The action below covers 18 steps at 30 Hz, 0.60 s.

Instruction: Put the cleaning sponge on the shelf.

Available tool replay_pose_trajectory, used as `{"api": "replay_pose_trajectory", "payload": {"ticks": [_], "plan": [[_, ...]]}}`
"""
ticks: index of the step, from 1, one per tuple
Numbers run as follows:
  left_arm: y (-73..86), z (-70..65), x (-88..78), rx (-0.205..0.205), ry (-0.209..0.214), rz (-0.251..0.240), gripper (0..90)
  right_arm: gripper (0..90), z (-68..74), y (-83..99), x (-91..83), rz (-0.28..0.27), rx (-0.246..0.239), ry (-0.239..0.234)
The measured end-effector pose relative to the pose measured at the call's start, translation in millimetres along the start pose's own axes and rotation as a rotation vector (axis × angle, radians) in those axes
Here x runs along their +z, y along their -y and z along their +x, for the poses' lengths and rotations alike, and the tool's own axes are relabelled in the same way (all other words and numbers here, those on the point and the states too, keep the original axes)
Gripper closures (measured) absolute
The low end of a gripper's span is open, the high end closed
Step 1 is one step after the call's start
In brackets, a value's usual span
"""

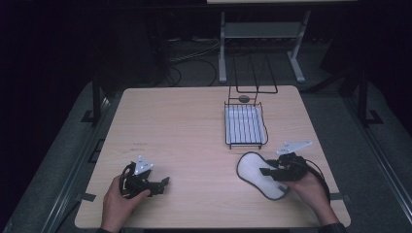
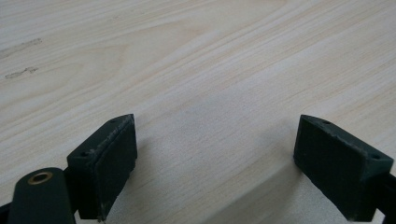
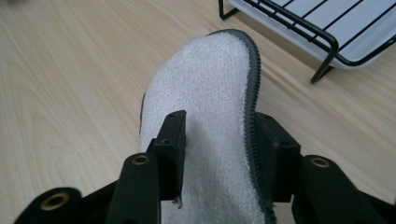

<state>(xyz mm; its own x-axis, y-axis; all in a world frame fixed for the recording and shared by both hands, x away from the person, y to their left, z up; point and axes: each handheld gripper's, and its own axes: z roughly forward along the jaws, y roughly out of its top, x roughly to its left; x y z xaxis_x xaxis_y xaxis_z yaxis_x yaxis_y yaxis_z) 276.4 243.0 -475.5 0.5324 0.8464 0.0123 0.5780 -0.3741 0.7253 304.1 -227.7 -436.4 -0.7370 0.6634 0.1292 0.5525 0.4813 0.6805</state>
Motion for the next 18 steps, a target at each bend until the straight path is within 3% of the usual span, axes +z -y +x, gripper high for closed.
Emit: {"api": "replay_pose_trajectory", "payload": {"ticks": [18], "plan": [[0.0, -0.1, 0.2, -0.002, 0.000, -0.002, 12.7, 78.0, 4.0, -8.9, -13.6, -0.055, 0.002, -0.087]]}}
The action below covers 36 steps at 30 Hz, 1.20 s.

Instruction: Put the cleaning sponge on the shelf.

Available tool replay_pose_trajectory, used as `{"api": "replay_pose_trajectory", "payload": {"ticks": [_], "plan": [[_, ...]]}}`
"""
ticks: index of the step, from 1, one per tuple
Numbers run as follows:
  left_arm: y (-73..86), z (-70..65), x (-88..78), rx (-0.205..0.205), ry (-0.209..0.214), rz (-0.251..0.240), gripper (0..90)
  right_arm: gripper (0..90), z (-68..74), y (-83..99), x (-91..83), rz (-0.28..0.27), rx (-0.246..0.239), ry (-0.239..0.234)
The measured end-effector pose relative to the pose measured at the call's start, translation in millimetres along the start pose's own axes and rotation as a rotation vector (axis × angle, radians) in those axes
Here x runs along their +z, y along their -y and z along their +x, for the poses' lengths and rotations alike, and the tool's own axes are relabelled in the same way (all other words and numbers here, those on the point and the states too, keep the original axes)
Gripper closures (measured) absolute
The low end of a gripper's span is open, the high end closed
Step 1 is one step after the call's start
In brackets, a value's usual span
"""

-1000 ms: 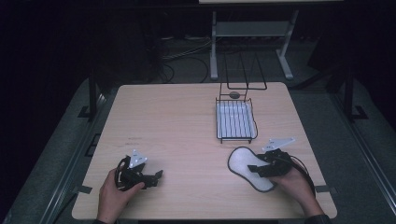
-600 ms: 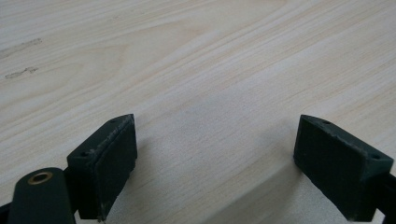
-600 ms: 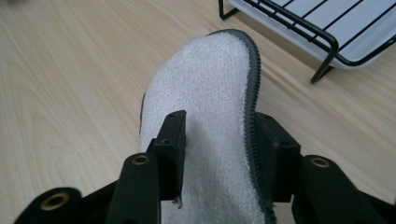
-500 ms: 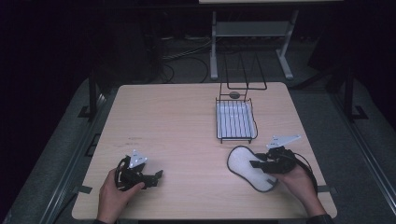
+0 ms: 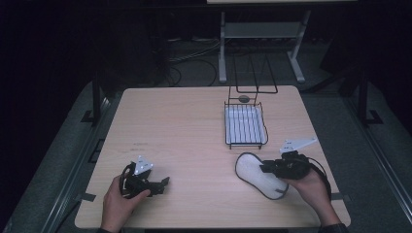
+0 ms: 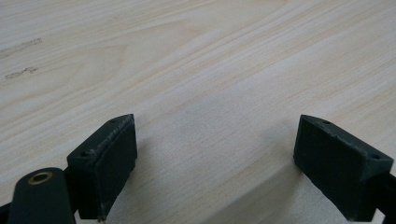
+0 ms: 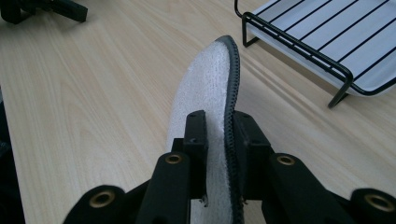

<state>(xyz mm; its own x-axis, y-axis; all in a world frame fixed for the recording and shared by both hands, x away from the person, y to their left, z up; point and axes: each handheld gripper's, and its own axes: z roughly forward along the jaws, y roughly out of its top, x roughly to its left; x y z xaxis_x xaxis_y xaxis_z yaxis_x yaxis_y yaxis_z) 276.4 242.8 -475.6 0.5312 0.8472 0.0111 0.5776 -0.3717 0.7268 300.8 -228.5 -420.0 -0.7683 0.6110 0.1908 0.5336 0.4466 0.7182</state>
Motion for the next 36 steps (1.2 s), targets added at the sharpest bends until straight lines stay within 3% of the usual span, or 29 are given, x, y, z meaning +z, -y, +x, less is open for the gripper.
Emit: {"api": "replay_pose_trajectory", "payload": {"ticks": [12, 36], "plan": [[0.0, 0.0, 0.0, 0.000, 0.000, 0.000, 12.6, 81.9, 2.4, -2.1, -4.7, -0.035, -0.011, -0.019], [0.0, 0.0, 0.0, -0.001, 0.000, 0.000, 12.6, 81.9, -10.1, -11.1, -34.4, -0.125, 0.004, 0.051]]}}
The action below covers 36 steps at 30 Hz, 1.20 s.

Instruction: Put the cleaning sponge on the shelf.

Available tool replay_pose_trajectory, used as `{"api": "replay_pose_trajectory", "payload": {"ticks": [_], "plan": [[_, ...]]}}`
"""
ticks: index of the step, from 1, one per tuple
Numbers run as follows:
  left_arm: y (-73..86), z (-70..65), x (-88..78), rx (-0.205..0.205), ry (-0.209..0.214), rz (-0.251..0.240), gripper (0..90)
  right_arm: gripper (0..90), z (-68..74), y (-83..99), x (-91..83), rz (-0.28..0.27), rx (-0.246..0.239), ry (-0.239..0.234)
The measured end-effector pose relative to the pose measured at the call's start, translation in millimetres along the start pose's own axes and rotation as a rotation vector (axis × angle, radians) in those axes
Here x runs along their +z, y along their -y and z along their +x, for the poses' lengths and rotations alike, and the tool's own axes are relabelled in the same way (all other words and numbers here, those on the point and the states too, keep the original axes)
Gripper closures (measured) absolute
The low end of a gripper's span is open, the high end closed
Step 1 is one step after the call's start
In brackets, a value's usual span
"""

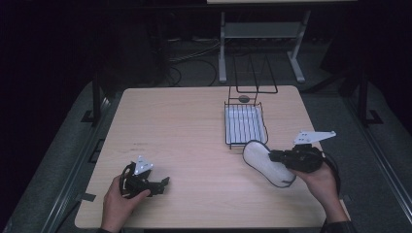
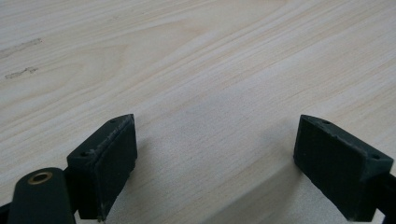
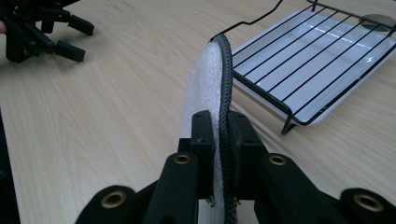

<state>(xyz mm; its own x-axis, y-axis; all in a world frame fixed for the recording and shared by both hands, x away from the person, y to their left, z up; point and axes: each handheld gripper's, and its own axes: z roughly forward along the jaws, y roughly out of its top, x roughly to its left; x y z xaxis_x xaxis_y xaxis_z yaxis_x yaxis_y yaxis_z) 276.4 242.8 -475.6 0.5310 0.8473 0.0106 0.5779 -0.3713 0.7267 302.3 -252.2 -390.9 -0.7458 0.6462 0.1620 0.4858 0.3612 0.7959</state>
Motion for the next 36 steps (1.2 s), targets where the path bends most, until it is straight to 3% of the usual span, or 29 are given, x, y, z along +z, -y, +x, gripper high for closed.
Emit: {"api": "replay_pose_trajectory", "payload": {"ticks": [20, 36], "plan": [[-0.1, -0.2, 0.0, -0.002, -0.001, 0.000, 12.6, 81.9, -22.5, -14.9, -15.1, -0.066, 0.016, 0.053], [-0.1, 0.1, -0.1, 0.002, -0.001, 0.002, 12.6, 81.9, -40.8, -33.3, -5.8, -0.108, 0.042, 0.057]]}}
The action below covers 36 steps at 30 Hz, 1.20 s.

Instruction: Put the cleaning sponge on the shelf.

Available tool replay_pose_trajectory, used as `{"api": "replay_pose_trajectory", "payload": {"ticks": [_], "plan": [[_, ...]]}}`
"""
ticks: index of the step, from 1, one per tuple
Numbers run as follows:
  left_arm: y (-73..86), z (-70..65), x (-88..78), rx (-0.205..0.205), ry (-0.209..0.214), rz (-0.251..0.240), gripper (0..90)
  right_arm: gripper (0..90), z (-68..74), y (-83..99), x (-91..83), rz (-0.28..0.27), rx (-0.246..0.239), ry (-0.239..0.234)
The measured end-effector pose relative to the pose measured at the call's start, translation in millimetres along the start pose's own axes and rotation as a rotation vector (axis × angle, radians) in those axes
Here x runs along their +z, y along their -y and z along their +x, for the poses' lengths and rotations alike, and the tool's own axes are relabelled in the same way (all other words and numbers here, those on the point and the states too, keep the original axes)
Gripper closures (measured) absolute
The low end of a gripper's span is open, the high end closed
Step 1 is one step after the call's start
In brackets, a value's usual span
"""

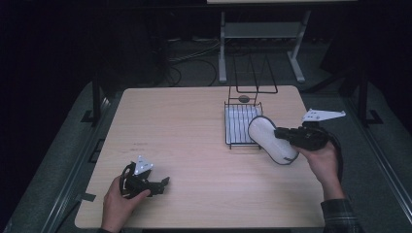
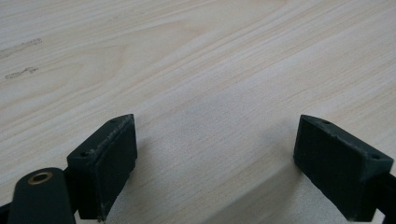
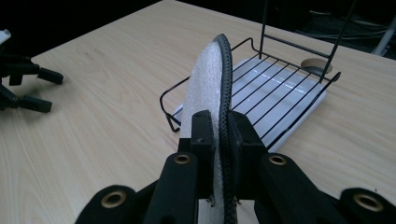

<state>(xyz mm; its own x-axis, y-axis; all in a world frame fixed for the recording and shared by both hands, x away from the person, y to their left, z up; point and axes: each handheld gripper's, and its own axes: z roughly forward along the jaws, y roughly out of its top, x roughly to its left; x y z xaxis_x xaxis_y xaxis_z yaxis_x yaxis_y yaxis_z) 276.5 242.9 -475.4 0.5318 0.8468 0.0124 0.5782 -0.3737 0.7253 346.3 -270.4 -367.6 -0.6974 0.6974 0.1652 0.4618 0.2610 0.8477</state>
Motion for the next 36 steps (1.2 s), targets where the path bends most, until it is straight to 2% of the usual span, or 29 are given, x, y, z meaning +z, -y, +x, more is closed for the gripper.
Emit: {"api": "replay_pose_trajectory", "payload": {"ticks": [8, 16, 27, 36], "plan": [[0.0, -0.1, 0.0, -0.002, 0.001, 0.001, 12.6, 81.9, -7.8, -10.7, 9.6, -0.014, 0.005, 0.008], [0.0, -0.1, 0.0, -0.002, 0.000, 0.001, 12.7, 81.9, -19.4, -20.5, 23.2, -0.025, 0.031, 0.013], [0.0, -0.1, 0.0, -0.002, 0.001, 0.001, 12.7, 81.8, -33.9, -30.5, 44.9, -0.029, 0.052, -0.001], [0.0, -0.1, 0.0, -0.002, 0.001, 0.001, 12.6, 81.8, -39.0, -39.5, 62.5, -0.027, 0.078, -0.015]]}}
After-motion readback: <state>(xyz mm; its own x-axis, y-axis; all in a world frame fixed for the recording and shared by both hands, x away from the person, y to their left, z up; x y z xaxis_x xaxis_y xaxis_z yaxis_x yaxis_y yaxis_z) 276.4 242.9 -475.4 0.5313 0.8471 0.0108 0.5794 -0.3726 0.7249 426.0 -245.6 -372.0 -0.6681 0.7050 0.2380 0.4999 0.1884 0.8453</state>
